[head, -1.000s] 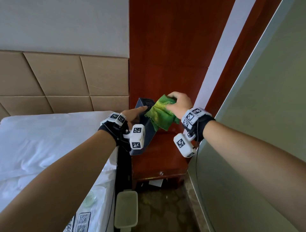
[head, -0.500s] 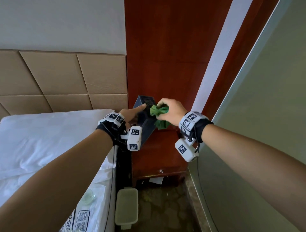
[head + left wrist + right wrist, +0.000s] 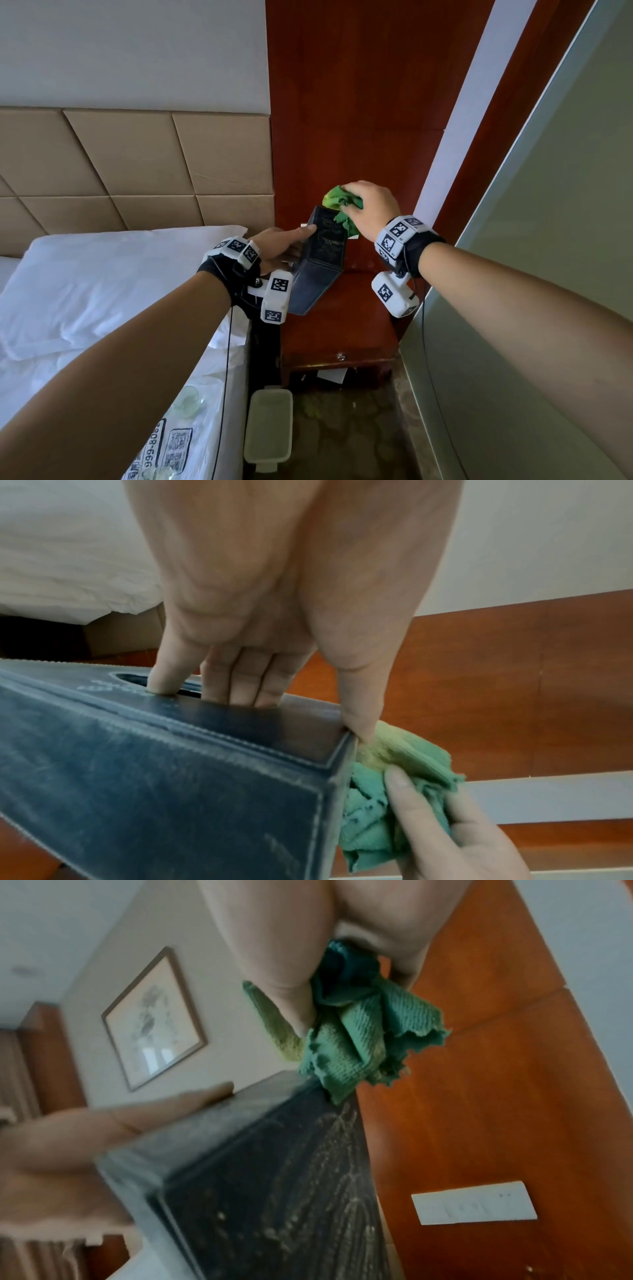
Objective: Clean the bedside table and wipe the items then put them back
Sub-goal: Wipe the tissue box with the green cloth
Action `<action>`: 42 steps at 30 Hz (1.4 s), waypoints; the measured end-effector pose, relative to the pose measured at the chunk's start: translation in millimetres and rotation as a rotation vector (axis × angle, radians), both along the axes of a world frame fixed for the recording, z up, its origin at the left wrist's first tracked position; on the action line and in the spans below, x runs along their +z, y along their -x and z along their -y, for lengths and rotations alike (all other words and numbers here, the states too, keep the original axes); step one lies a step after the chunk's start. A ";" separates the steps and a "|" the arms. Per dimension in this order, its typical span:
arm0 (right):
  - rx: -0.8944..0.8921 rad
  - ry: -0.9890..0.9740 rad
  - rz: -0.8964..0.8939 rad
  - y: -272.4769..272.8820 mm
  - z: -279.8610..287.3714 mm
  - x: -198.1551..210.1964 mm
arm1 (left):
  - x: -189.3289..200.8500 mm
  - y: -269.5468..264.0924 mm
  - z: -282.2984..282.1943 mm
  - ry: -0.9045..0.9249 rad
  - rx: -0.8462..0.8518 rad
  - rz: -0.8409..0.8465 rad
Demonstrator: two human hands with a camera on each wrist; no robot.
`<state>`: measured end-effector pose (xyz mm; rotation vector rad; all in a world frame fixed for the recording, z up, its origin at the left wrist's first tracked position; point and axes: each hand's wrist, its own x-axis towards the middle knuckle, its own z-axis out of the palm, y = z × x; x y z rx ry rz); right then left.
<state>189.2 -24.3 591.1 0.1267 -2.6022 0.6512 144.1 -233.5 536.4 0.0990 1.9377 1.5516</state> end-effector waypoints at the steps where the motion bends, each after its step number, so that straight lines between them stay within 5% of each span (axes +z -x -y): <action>1: 0.023 -0.042 0.011 0.2 0.9 -1.8 | 2.1 -2.9 -2.8 -0.002 -0.018 0.003; 11: 0.138 -0.077 0.012 -26.4 -13.2 -12.8 | -4.2 4.7 -25.0 -0.008 0.072 -0.124; 17: 0.225 -0.004 0.156 -29.4 -36.6 -21.3 | -10.7 -1.0 -36.1 -0.016 0.028 -0.104; 23: 0.022 0.144 -0.005 -19.3 -48.0 -19.0 | 2.1 -14.7 -51.3 -0.060 -0.007 -0.079; 34: 0.282 0.064 0.056 -40.1 -43.3 -29.3 | -4.9 -2.8 -49.2 0.017 0.176 -0.118; 39: 0.383 0.192 0.232 -46.2 -48.9 -32.9 | -10.9 -6.1 -47.7 -0.013 0.183 -0.116; 42: 0.257 0.380 0.150 -43.1 -53.6 -24.5 | 5.7 -23.7 -54.7 -0.057 0.136 -0.128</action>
